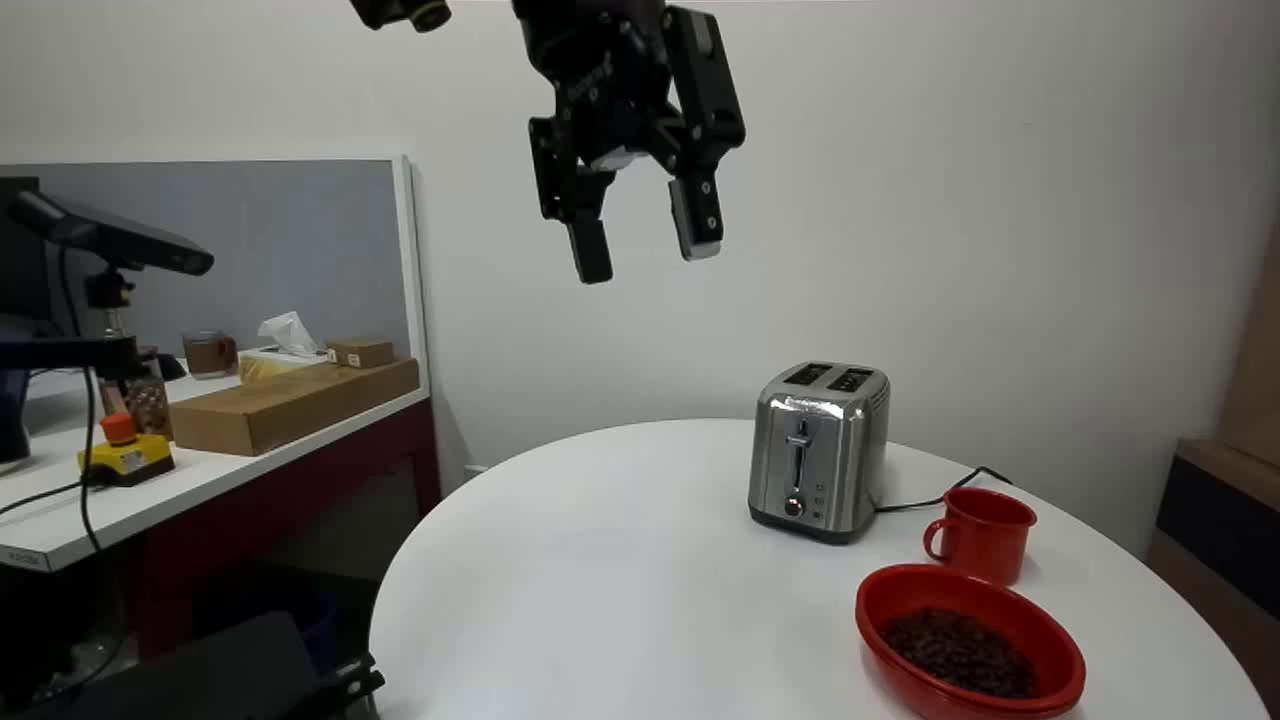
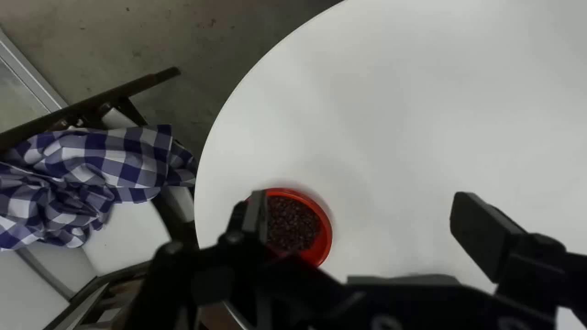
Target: Push down the lever on the toaster
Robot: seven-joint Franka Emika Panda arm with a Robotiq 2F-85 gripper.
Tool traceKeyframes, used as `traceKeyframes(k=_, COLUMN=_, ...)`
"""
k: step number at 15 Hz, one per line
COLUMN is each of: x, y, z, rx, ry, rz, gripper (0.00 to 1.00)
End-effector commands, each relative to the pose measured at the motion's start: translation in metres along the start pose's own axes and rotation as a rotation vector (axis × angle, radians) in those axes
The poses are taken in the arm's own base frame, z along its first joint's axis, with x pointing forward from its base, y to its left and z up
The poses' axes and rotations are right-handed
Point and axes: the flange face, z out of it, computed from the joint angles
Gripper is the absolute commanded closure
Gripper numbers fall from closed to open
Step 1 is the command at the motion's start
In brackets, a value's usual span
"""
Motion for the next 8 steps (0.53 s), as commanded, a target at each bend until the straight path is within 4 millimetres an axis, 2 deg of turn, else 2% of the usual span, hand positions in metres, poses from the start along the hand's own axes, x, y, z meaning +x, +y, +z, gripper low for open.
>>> traceKeyframes(k=1, x=0.000, y=0.000, z=-0.001, rx=0.000, ry=-0.001, rz=0.000, gripper=0.00)
traceKeyframes(k=5, x=0.038, y=-0.005, z=0.013, rx=0.017, ry=0.059, rz=-0.034, gripper=0.00)
traceKeyframes(k=8, x=0.081, y=-0.007, z=0.032, rx=0.039, ry=0.104, rz=-0.046, gripper=0.00)
